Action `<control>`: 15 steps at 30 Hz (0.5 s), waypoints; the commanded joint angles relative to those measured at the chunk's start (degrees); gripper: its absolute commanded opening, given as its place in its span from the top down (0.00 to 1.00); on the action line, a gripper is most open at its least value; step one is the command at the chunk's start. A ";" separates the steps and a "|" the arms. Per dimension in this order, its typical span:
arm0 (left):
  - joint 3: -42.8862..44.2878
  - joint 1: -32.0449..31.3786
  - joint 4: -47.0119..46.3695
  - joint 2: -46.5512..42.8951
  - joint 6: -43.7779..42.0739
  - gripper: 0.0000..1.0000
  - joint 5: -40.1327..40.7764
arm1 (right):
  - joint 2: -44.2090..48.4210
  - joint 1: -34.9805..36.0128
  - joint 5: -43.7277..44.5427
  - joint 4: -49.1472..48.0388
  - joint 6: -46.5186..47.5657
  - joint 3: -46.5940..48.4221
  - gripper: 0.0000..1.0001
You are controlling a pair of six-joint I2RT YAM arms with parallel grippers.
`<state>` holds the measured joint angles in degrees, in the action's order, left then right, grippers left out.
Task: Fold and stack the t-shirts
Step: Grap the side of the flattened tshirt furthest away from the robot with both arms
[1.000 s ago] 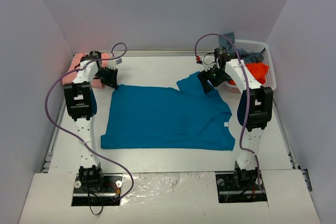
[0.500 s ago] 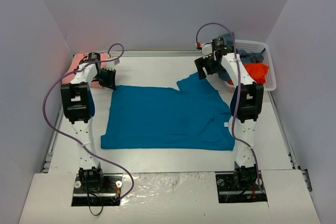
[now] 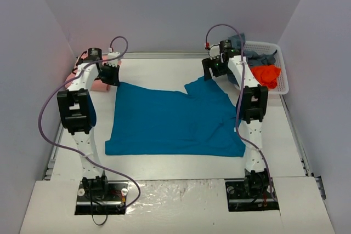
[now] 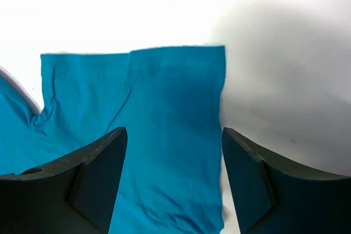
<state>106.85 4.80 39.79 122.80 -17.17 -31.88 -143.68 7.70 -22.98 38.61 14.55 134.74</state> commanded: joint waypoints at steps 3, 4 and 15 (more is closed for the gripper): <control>-1.38 -0.75 0.55 -3.10 -1.99 0.98 -1.52 | -1.08 -0.76 0.48 -1.43 -2.50 3.69 0.34; -1.90 -0.75 0.46 -3.27 -2.17 0.98 -1.43 | -1.17 -0.76 1.00 -1.95 -3.29 3.69 0.34; -3.14 -1.02 -0.06 -3.97 -2.69 0.98 -0.47 | -4.94 -0.94 6.46 -6.09 -6.37 5.62 0.37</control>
<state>103.53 4.19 39.94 122.78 -18.92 -32.05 -147.33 7.09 -18.55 33.04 9.61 138.26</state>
